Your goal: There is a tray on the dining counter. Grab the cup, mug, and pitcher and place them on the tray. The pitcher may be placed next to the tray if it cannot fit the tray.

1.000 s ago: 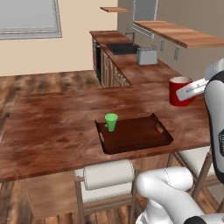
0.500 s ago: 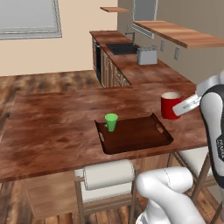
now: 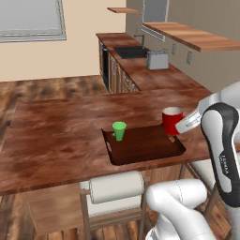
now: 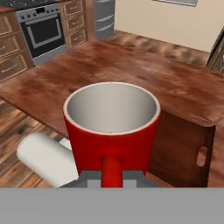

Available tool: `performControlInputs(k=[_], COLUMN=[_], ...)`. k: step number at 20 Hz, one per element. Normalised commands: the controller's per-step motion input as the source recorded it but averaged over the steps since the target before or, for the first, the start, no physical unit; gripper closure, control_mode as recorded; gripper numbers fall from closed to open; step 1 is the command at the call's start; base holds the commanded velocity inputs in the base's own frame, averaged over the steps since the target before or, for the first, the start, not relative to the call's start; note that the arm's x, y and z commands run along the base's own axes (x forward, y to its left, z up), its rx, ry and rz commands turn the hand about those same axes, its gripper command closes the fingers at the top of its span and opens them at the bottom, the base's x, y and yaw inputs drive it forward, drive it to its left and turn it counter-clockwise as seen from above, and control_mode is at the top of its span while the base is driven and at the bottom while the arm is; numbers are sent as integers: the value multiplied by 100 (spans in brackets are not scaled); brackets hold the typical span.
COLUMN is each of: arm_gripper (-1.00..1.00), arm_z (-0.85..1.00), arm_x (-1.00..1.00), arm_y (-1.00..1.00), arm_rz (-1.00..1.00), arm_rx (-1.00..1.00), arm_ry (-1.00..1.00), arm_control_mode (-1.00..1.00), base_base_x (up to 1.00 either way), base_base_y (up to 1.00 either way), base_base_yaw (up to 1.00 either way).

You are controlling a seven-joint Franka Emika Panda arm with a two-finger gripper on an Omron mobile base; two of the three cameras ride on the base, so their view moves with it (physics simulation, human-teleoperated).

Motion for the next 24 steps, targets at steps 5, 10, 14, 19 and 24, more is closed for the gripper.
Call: performControlInputs(k=[5, 10, 14, 19, 24], arm_gripper=[100, 100, 100, 100, 100], arm_z=[-39, -43, -37, -23, -25], arm_x=[21, 22, 24, 20, 25], arm_y=[29, 26, 18, 8, 10], arm_rz=[4, 5, 6, 7, 6], arm_rx=[0, 1, 4, 7, 4], arm_ry=[2, 6, 8, 12, 11], arm_control_mode=[-100, -100, -100, -100, -100], base_base_x=[0, 0, 0, 0, 0], base_base_y=[0, 0, 0, 0, 0], base_base_yaw=[0, 0, 0, 0, 0])
